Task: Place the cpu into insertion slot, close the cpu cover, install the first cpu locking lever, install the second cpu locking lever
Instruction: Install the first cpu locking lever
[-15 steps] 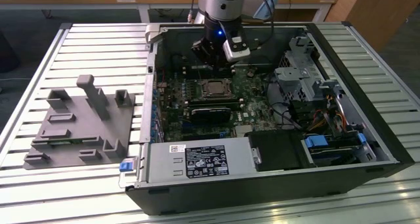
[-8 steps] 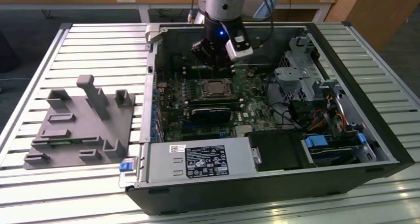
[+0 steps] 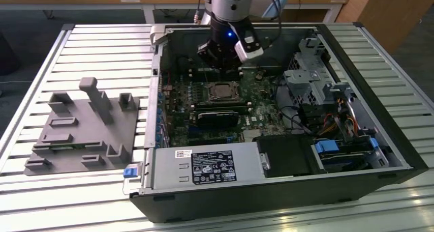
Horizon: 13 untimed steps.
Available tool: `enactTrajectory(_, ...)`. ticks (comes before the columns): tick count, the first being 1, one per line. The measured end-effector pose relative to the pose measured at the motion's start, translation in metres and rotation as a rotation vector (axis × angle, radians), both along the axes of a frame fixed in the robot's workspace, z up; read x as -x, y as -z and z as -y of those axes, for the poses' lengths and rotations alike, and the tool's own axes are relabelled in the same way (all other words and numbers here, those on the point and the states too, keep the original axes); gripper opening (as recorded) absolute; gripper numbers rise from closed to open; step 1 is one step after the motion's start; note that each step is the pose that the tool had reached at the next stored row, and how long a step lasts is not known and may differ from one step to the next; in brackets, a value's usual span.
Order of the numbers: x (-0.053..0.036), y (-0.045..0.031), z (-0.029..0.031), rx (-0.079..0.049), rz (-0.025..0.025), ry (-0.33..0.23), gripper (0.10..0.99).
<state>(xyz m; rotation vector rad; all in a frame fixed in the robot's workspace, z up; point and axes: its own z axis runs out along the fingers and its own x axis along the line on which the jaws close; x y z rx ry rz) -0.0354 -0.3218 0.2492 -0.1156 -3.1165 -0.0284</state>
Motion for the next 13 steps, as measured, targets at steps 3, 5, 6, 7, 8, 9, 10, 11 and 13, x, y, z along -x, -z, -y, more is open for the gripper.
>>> enactTrajectory(3,0.0,0.0,0.0,-0.003,0.0008,-0.035,0.106)
enactTrajectory(5,0.0008,0.0,0.0001,-0.006,0.0048,-0.042,0.106)
enactTrajectory(6,0.0018,0.0,0.0002,-0.007,0.0086,-0.043,0.106)
enactTrajectory(7,0.0029,0.0,0.0004,-0.007,0.0123,-0.044,0.106)
enactTrajectory(8,0.004,0.0,0.0008,-0.007,0.0155,-0.045,0.106)
enactTrajectory(9,0.0051,0.0,0.0012,-0.007,0.0192,-0.046,0.106)
enactTrajectory(10,0.0062,0.0,0.0015,-0.007,0.0231,-0.047,0.106)
enactTrajectory(11,0.0073,0.0,0.0017,-0.007,0.0265,-0.048,0.106)
enactTrajectory(13,0.008,0.0,0.0017,-0.007,0.0294,-0.056,0.106)
